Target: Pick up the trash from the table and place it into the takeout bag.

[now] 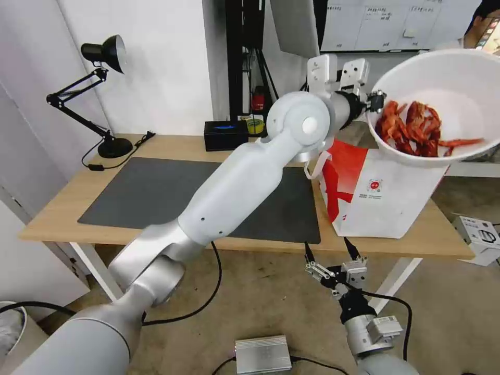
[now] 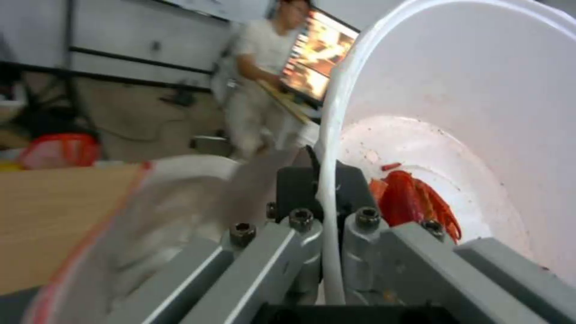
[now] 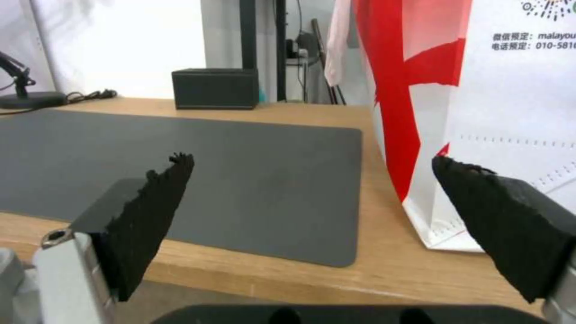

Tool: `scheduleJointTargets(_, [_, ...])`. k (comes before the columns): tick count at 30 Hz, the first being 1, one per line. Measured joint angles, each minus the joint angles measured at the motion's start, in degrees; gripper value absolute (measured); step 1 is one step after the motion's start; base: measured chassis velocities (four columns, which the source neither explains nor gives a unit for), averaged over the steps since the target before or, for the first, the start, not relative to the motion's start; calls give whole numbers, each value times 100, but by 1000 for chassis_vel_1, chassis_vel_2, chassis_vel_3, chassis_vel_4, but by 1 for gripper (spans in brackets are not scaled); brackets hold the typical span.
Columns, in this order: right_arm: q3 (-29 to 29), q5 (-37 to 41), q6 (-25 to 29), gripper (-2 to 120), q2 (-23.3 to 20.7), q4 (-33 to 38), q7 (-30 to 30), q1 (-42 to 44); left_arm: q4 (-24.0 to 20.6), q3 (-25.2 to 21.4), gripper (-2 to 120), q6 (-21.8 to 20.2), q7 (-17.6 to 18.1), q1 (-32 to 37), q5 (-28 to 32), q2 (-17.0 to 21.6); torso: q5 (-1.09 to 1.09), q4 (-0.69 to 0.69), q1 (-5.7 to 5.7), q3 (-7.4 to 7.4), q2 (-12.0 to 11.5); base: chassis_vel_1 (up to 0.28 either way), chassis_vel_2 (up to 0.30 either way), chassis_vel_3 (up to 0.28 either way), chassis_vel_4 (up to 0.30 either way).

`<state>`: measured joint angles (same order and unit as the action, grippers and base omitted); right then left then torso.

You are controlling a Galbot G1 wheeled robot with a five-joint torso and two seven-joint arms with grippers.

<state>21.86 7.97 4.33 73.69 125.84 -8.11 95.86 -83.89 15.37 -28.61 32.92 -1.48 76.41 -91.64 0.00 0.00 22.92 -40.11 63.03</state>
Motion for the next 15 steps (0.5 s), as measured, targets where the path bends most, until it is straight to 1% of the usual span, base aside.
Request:
scheduleJointTargets(1, [0, 0, 0, 99, 0, 0, 0, 0, 0, 0, 0, 0, 0, 0, 0, 0, 0, 0, 0, 0, 0, 0, 0, 0, 0])
scheduleJointTargets(2, [0, 0, 0, 99, 0, 0, 0, 0, 61, 48, 0, 121, 162, -34, 20, 1, 0, 0, 0, 0, 0, 0, 0, 0, 0])
scheduleJointTargets(4, [0, 0, 0, 99, 0, 0, 0, 0, 138, 119, 0, 283, 380, -72, 48, 2, 0, 1, 0, 0, 0, 0, 0, 0, 0])
scheduleJointTargets(5, [0, 0, 0, 99, 0, 0, 0, 0, 138, 119, 0, 283, 380, -72, 48, 2, 0, 1, 0, 0, 0, 0, 0, 0, 0])
scheduleJointTargets(8, [0, 0, 0, 99, 0, 0, 0, 0, 263, 213, 0, 491, 669, -114, 79, 3, 0, 0, 0, 0, 0, 0, 0, 0, 0])
scheduleJointTargets(9, [0, 0, 0, 99, 0, 0, 0, 0, 263, 213, 0, 491, 669, -114, 79, 3, 0, 0, 0, 0, 0, 0, 0, 0, 0])
scheduleJointTargets(12, [0, 0, 0, 99, 0, 0, 0, 0, 398, 227, 0, 644, 1025, -130, 132, 8, 0, 0, 0, 0, 0, 0, 0, 0, 0])
scheduleJointTargets(13, [0, 0, 0, 99, 0, 0, 0, 0, 398, 227, 0, 644, 1025, -130, 132, 8, 0, 0, 0, 0, 0, 0, 0, 0, 0])
scheduleJointTargets(15, [0, 0, 0, 99, 0, 0, 0, 0, 493, 189, 0, 694, 1235, -130, 142, 13, 0, 0, 0, 0, 0, 0, 0, 0, 0])
